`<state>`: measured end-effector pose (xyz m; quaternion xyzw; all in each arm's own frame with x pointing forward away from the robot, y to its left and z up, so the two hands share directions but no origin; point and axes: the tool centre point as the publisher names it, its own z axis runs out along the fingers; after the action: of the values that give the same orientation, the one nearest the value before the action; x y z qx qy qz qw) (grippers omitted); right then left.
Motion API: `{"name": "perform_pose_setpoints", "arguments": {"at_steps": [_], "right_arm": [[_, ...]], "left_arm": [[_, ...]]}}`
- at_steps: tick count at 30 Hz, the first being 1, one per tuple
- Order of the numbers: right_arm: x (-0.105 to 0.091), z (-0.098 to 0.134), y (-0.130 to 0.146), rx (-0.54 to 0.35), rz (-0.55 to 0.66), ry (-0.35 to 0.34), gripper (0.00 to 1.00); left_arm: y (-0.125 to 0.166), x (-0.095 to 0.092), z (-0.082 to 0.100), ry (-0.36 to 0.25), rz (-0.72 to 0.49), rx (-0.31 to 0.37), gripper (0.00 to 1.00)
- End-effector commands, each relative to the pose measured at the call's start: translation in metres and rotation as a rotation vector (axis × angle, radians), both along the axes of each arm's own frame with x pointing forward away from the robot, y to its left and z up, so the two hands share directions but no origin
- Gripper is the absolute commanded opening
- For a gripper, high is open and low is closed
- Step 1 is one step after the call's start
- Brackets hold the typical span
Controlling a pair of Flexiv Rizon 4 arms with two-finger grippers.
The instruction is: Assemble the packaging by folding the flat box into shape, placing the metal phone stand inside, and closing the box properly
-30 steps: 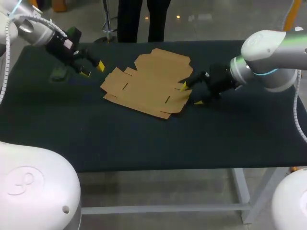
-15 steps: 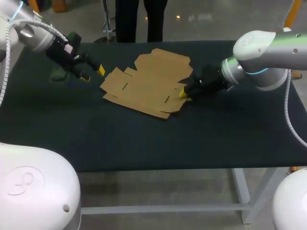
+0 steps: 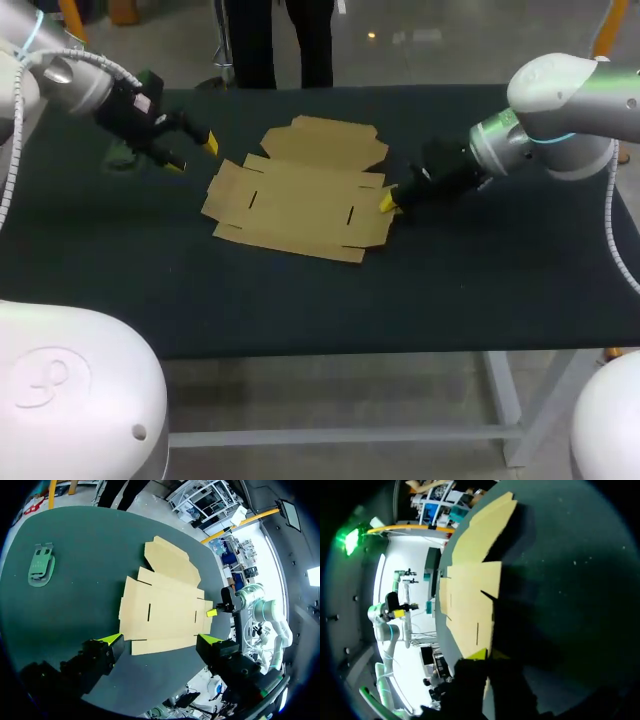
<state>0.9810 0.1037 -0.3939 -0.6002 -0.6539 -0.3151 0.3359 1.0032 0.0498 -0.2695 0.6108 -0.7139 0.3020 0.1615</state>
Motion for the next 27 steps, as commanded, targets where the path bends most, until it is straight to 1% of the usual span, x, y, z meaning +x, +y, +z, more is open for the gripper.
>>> {"name": "perform_pose_setpoints", "arguments": {"at_steps": [1, 6, 9, 14, 17, 18, 19, 20, 21, 22, 23, 27], "right_arm": [[-0.003, -0.001, -0.005, 0.035, 0.032, 0.026, 0.00], [-0.013, -0.001, -0.007, 0.049, 0.064, 0.059, 0.00], [-0.020, 0.000, -0.009, 0.041, 0.081, 0.083, 0.00], [-0.030, 0.000, -0.017, -0.012, 0.099, 0.113, 0.00], [-0.034, 0.000, -0.020, -0.048, 0.101, 0.112, 0.00], [-0.035, 0.000, -0.020, -0.055, 0.099, 0.111, 0.05], [-0.036, 0.000, -0.021, -0.064, 0.097, 0.109, 0.18], [-0.036, 0.000, -0.022, -0.078, 0.096, 0.104, 0.40], [-0.037, 0.000, -0.022, -0.087, 0.097, 0.100, 0.69], [-0.037, 0.001, -0.023, -0.090, 0.098, 0.097, 0.95], [-0.037, 0.001, -0.024, -0.100, 0.095, 0.090, 1.00], [-0.035, 0.004, -0.027, -0.151, 0.054, 0.049, 1.00]], "left_arm": [[-0.001, -0.003, 0.002, 0.002, 0.012, 0.001, 1.00], [-0.003, -0.003, 0.000, 0.010, 0.014, -0.003, 1.00], [-0.004, -0.003, -0.001, 0.012, 0.016, -0.007, 1.00], [-0.003, -0.005, -0.002, 0.013, 0.021, -0.013, 1.00], [-0.003, -0.007, -0.003, 0.013, 0.024, -0.016, 1.00], [-0.003, -0.008, -0.003, 0.013, 0.025, -0.017, 1.00], [-0.003, -0.008, -0.003, 0.013, 0.026, -0.018, 1.00], [-0.003, -0.009, -0.004, 0.012, 0.026, -0.019, 1.00], [-0.003, -0.009, -0.004, 0.012, 0.026, -0.020, 1.00], [-0.004, -0.010, -0.004, 0.012, 0.026, -0.021, 1.00], [-0.004, -0.010, -0.004, 0.012, 0.026, -0.021, 1.00], [-0.005, -0.011, -0.005, 0.013, 0.026, -0.022, 1.00]]}}
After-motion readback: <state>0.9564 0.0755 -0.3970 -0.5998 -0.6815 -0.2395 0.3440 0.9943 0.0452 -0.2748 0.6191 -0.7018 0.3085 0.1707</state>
